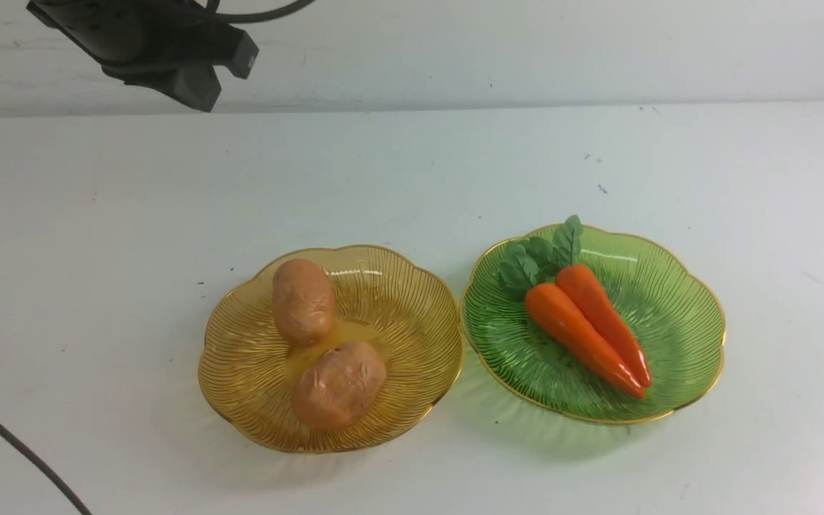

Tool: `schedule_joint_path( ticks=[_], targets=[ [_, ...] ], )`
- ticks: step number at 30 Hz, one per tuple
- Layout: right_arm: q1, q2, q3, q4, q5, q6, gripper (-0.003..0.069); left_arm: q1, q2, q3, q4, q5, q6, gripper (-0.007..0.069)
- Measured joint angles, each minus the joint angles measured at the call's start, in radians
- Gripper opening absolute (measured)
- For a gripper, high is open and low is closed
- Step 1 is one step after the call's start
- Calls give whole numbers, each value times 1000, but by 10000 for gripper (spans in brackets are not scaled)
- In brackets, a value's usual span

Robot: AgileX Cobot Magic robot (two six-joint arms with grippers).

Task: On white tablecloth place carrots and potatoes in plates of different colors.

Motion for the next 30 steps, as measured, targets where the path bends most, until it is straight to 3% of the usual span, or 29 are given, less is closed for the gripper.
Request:
schedule_joint_path(
  ticks=[12, 19, 30],
  targets=[
    [0, 0, 7, 4, -21, 0, -15, 0, 0, 0, 3, 0, 0, -3],
    [-9, -88, 146, -82, -20, 0, -15, 0, 0, 0, 18, 0, 0, -3],
    [-165, -232, 367, -93, 10, 0, -15, 0, -32, 25, 26, 0, 0, -3]
  ],
)
